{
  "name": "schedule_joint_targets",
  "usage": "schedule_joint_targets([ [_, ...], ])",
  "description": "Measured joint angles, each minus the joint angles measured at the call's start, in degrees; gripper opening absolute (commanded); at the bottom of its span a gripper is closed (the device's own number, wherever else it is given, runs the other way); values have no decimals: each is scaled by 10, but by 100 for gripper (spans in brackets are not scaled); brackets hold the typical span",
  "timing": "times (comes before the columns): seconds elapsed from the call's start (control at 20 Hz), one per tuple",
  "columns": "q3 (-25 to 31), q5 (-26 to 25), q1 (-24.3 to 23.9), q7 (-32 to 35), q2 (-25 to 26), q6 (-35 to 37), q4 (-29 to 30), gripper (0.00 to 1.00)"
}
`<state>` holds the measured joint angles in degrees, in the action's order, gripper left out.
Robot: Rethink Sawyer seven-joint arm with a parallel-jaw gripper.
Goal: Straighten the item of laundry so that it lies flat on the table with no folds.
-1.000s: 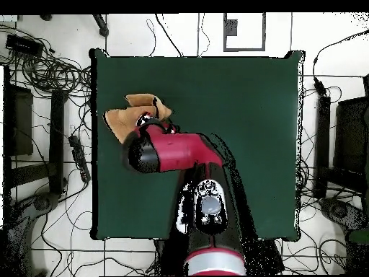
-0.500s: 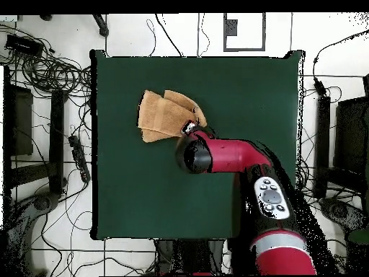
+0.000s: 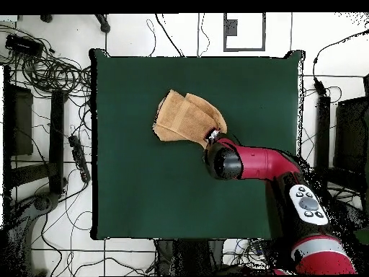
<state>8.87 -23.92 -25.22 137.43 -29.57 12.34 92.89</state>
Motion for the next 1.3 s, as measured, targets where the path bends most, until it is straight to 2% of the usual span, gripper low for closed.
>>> schedule_joint_targets([
  [0.3, 26, -22, -29, 0, 0, 7, 1, 0],
  [0.35, 32, -32, -34, 0, 0, 12, 1, 100],
  [0.85, 34, -61, -34, 0, -2, 18, 1, 100],
  [1.3, 53, -65, -47, 0, -15, 70, 1, 100],
])
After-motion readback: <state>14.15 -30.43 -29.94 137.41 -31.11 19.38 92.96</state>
